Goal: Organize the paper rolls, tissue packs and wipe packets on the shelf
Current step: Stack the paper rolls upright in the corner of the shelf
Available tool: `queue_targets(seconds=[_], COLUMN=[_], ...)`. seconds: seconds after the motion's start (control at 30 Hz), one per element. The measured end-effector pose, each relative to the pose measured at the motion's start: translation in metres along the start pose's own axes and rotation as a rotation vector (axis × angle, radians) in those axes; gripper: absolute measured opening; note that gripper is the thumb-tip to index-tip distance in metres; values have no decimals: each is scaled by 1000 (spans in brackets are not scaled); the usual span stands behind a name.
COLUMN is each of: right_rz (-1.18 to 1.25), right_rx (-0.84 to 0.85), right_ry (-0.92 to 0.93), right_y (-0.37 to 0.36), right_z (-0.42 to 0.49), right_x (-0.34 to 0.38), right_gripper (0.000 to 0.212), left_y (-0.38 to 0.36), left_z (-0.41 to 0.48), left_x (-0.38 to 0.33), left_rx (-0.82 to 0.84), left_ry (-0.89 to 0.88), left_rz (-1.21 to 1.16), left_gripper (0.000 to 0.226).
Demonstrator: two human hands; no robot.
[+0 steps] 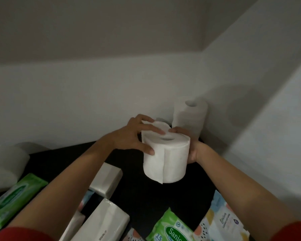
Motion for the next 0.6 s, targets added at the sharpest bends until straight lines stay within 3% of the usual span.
queue_targets(seconds=[0.13,0.3,0.4,0.53,0.6], right_rz=[23,77,-35,-90,-30], right_rx=[-13,-155,-170,-122,-63], right_ry=[127,377,537,661,713], right_y=[-13,-8,-12,-13,-13], right_z=[-4,-7,-15,-20,-21], right_x=[18,41,51,46,42], right_gripper=[40,45,47,111,123], left_y=[-13,-5,1,11,19], left_z=[2,-2,-5,-12,-13], left_x=[-2,8,16,8,5], left_rx=[119,-51,-151,-211,-289], left_ry=[59,68,114,82,75], left_rz=[40,-153,-216,-379,-451], left_gripper=[39,29,24,35,34])
Point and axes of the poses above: each hand's wrist, its own z-axis towards the middle knuckle, its own y-axis out of the back of the hand, x = y × z, the point moved 10 cm from there along z, towards the middle knuckle, and after that the axes turned 14 degrees about -z, right-handed, at the moved point
